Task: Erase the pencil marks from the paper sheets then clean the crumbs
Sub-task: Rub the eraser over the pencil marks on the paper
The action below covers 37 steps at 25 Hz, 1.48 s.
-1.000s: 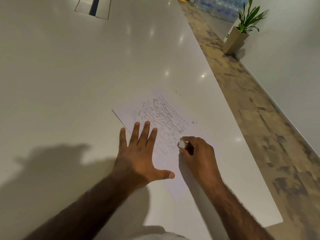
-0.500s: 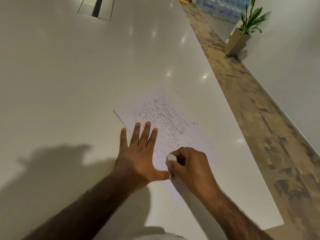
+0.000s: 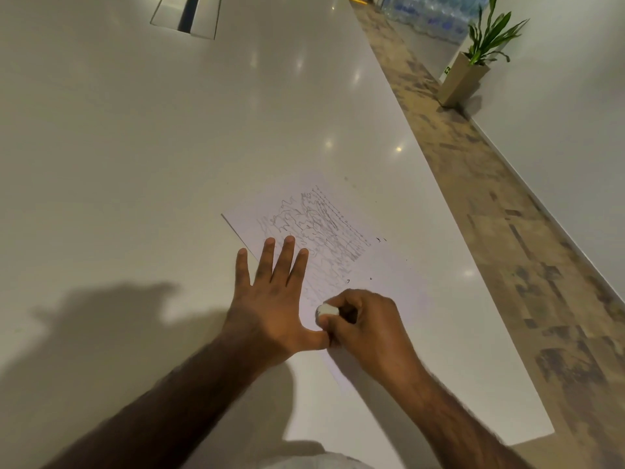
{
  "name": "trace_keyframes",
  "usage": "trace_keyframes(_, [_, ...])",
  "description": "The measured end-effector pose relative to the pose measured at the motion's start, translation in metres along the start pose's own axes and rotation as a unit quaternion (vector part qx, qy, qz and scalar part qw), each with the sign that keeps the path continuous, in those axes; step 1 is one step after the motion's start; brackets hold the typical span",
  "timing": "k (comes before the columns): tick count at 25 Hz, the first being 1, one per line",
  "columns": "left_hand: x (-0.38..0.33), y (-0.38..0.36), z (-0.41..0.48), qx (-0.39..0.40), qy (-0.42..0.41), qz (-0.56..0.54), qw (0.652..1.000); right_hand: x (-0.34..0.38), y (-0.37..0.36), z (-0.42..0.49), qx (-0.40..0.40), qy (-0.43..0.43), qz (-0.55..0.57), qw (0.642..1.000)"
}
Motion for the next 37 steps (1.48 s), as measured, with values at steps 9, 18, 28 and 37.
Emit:
trace_keyframes(9, [-0.001, -0.001, 0.001, 0.008, 0.000, -0.013, 1.000, 0.000, 0.003, -0.001, -0.034, 0.012, -0.014, 0.999])
trace_keyframes(18, [-0.001, 0.002, -0.002, -0.023, -0.009, -0.008, 1.000, 0.004, -0.007, 0.007, -0.025, 0.021, 0.005, 0.999])
trace_keyframes(28, [-0.001, 0.006, -0.003, -0.062, -0.011, 0.007, 0.998, 0.007, -0.005, 0.012, -0.057, 0.037, 0.000, 0.998])
trace_keyframes(37, [-0.001, 0.005, -0.002, -0.064, -0.008, -0.003, 0.998, 0.007, -0.007, 0.015, -0.065, 0.027, 0.003, 0.998])
Point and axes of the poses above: each hand's wrist, its own z-axis towards the middle knuckle, its own y-axis out of the back of the hand, x = y × z, the point moved 9 cm from there along z, towards the middle knuckle, and after that the axes turned 5 degrees about z, right-handed, at the moved point
